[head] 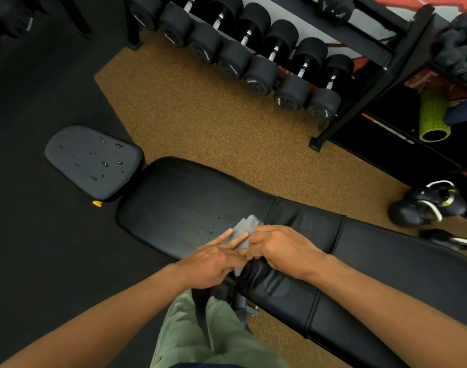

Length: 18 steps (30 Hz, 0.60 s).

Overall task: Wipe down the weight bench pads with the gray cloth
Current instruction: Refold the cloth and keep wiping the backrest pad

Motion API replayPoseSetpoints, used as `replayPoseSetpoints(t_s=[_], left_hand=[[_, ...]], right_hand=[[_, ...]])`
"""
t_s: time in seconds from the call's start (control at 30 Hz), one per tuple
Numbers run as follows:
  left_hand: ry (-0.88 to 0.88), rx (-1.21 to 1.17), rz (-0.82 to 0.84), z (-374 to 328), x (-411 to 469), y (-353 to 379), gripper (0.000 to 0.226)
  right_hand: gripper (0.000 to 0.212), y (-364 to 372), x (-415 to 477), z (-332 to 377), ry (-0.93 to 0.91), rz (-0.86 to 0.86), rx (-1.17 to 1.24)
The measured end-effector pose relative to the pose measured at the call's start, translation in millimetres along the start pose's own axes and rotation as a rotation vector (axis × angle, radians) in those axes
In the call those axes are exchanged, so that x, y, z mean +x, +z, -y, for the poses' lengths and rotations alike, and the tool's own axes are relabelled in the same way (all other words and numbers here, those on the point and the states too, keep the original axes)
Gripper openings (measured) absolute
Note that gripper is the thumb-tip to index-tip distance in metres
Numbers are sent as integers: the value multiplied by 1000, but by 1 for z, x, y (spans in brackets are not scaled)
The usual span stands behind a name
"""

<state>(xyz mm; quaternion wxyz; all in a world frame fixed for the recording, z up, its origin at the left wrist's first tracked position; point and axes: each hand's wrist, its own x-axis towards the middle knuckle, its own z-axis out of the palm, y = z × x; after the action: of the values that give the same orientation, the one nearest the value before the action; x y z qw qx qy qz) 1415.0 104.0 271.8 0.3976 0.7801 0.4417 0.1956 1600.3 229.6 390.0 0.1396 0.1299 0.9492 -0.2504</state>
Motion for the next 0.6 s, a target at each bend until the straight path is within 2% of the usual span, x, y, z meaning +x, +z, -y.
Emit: replayPoseSetpoints(t_s=[0.27,0.4,0.6], left_hand=[[-149,-44,-23,12,94,-28,28],[-180,-47,-41,9,99,-33,35],[-144,-9,-14,3,55,-17,52]], right_hand=[[23,-3,-4,-6,121,0,7],[23,-4,-5,-11,95,-109,-68],[25,-10,-12,-23,224,-145,-47]])
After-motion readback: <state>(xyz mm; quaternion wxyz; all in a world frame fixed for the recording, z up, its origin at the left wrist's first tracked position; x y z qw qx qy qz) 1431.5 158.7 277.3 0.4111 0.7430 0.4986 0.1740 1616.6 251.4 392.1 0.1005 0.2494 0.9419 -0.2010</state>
